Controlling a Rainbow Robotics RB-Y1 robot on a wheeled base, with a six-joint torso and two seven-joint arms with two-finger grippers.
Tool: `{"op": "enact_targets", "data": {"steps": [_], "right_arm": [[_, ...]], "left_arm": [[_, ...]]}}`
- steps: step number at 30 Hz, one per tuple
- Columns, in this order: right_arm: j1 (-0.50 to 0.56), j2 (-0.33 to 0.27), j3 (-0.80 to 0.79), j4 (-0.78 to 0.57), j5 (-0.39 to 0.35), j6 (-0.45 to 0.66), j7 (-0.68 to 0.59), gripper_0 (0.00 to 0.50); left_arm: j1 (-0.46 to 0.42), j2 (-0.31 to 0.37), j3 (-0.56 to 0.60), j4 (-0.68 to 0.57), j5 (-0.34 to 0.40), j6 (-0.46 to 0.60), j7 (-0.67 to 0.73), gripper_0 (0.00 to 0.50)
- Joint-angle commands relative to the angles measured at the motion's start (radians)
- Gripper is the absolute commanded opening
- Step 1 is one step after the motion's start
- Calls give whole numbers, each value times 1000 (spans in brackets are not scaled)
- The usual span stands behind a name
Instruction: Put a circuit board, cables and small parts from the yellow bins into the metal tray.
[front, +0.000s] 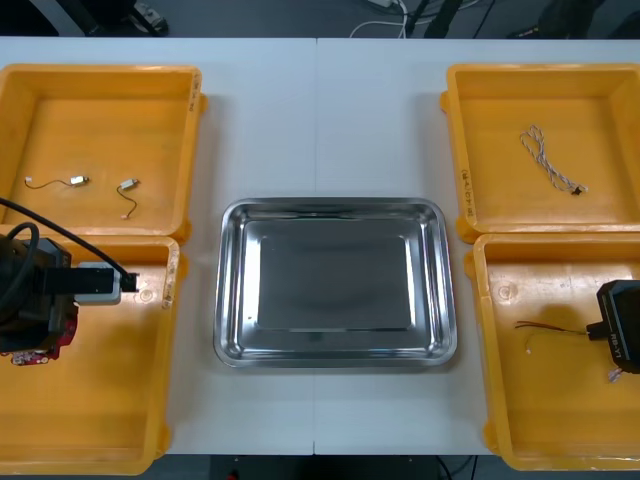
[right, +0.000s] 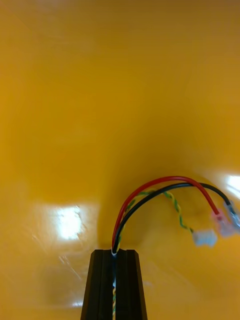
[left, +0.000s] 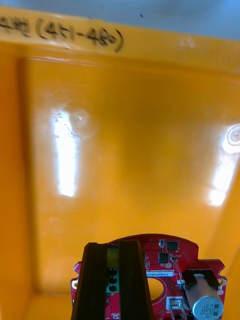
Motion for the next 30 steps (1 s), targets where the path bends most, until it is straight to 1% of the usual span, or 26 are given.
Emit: {"op": "enact_targets", "data": {"steps": [1, 3, 5, 6, 9, 12, 19, 20, 22, 24, 28, 30], "right_arm": [[-7, -34, -55, -97, -29, 91, 34, 0], [-7, -46, -62, -120, -40, 127, 38, 0], [-7, -64, -76, -152, -58, 173, 47, 0], [-7, -67, -78, -157, -61, 177, 49, 0], [-10, -90, -97, -192, -95, 222, 60, 0], [-22, -132, -116, -223, -147, 278, 72, 0], [-27, -227, -121, -281, -255, 278, 107, 0], [-27, -239, -121, -290, -273, 278, 132, 0], [-25, -259, -121, -306, -287, 278, 175, 0], [-25, -281, -121, -324, -288, 278, 233, 0], [-27, -316, -121, -338, -296, 278, 325, 0], [-28, -345, -119, -355, -301, 278, 391, 0]], "left_arm": [[-101, 29, 27, -54, 38, 72, 332, 0], [-124, 25, 27, -62, 48, 95, 375, 0], [-157, 12, 27, -71, 52, 96, 439, 0], [-162, 9, 27, -73, 54, 96, 447, 0], [-210, -12, 21, -73, 61, 96, 518, 0], [-274, -34, -22, -73, 55, 96, 611, 0], [-369, -63, -145, -74, 23, 96, 801, 0], [-384, -69, -165, -74, 17, 96, 834, 0], [-403, -81, -193, -74, 9, 96, 880, 0], [-423, -103, -228, -74, 0, 96, 938, 0], [-460, -124, -300, -74, -23, 96, 1027, 0], [-486, -141, -351, -71, -43, 96, 1084, 0]]}}
